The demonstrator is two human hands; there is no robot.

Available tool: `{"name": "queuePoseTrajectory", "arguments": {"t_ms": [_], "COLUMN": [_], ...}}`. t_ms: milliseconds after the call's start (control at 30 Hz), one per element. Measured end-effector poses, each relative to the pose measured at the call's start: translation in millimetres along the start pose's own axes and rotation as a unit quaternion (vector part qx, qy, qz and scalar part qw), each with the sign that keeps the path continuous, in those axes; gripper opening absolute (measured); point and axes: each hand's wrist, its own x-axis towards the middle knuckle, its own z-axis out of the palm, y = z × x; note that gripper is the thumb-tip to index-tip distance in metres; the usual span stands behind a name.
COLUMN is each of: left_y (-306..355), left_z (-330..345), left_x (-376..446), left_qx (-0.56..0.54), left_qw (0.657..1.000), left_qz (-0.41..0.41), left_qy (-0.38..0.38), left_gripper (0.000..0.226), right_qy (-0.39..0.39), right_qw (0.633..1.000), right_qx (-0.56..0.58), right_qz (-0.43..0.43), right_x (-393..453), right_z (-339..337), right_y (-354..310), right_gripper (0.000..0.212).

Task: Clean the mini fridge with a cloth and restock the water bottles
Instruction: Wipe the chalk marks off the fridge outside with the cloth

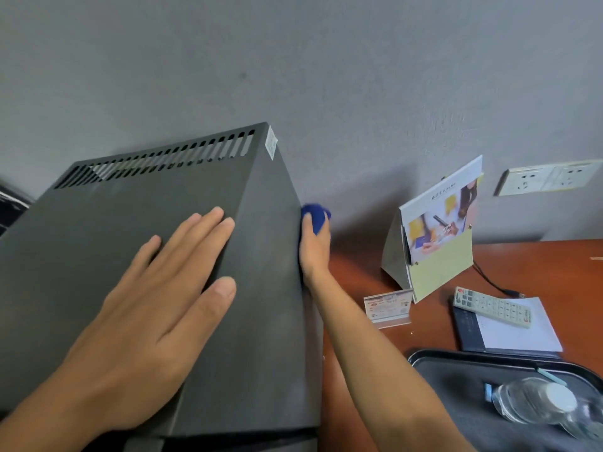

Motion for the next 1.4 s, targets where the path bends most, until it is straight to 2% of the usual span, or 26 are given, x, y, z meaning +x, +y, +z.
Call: {"name": "queuePoseTrajectory", "arguments": {"t_ms": [67,133,200,267,333,400,500,600,667,767,833,933,1033,1133,1200,1267,1333,1400], "left_y": [3.2,1.1,-2.4,-9.3,-17.2,-20.5,-14.0,-5.9,-3.3,1.8,2.6,1.2,1.5,3.4,3.5,4.4,4.5,5.2], "left_z": [-0.3,2.3,2.9,5.7,8.1,7.3,4.9,2.0,0.7,-0.9,0.7,-0.4,0.0,0.9,0.3,0.0,-2.1,-5.6], "left_x": [0.1,-4.4,-6.6,-8.3,-8.9,-8.4,-7.2,-7.7,-7.0,-6.0,-5.8,-6.3,-5.4,-6.5,-13.4,-24.2,-44.0,-69.3], "left_qx": [0.008,0.005,0.009,0.019,-0.005,-0.032,-0.038,-0.035,-0.036,-0.036,-0.037,-0.041,-0.049,-0.063,-0.056,-0.036,-0.026,-0.025], "left_qw": [0.999,0.999,1.000,1.000,0.998,0.993,0.988,0.985,0.984,0.981,0.981,0.981,0.981,0.982,0.984,0.987,0.990,0.993], "left_qz": [0.019,0.011,0.002,-0.005,-0.050,-0.097,-0.129,-0.142,-0.147,-0.162,-0.165,-0.165,-0.165,-0.163,-0.157,-0.138,-0.113,-0.080], "left_qy": [0.032,0.038,0.024,0.000,-0.026,-0.059,-0.081,-0.095,-0.096,-0.099,-0.099,-0.097,-0.086,-0.065,-0.063,-0.071,-0.077,-0.084], "left_gripper": [0.068,0.072,0.071,0.074,0.078,0.079,0.075,0.078,0.081,0.086,0.087,0.087,0.087,0.079,0.070,0.057,0.054,0.054], "right_qy": [-0.020,-0.037,-0.060,-0.092,-0.148,-0.192,-0.139,-0.091,-0.049,-0.042,-0.046,-0.031,-0.045,-0.090,-0.090,-0.086,-0.087,-0.092], "right_qw": [0.994,0.978,0.967,0.965,0.959,0.964,0.988,0.994,0.999,0.985,0.973,0.975,0.996,0.990,0.986,0.985,0.984,0.984], "right_qx": [0.020,0.033,0.058,0.067,0.047,0.021,-0.040,0.004,-0.008,-0.035,-0.053,-0.061,0.001,0.100,0.124,0.134,0.138,0.132], "right_qz": [-0.105,-0.201,-0.242,-0.237,-0.236,-0.184,-0.049,-0.053,0.019,0.166,0.219,0.212,0.073,-0.031,-0.059,-0.067,-0.068,-0.078], "right_x": [6.3,-16.5,-76.6,-159.8,-240.4,-278.2,-279.0,-267.5,-242.5,-216.6,-222.8,-262.0,-306.4,-326.7,-327.2,-325.9,-332.6,-344.0], "right_z": [9.9,13.4,6.4,-15.7,-45.1,-64.6,-76.4,-81.7,-86.0,-94.9,-98.5,-94.3,-90.4,-92.6,-99.1,-105.3,-108.3,-108.2], "right_y": [-53.6,-95.5,-118.2,-109.2,-85.3,-56.9,-18.8,38.1,89.5,135.7,143.9,109.9,34.5,-39.1,-73.2,-92.7,-106.6,-115.1], "right_gripper": [0.020,0.018,0.031,0.053,0.064,0.069,0.065,0.057,0.047,0.035,0.044,0.048,0.046,0.058,0.064,0.059,0.048,0.048]}}
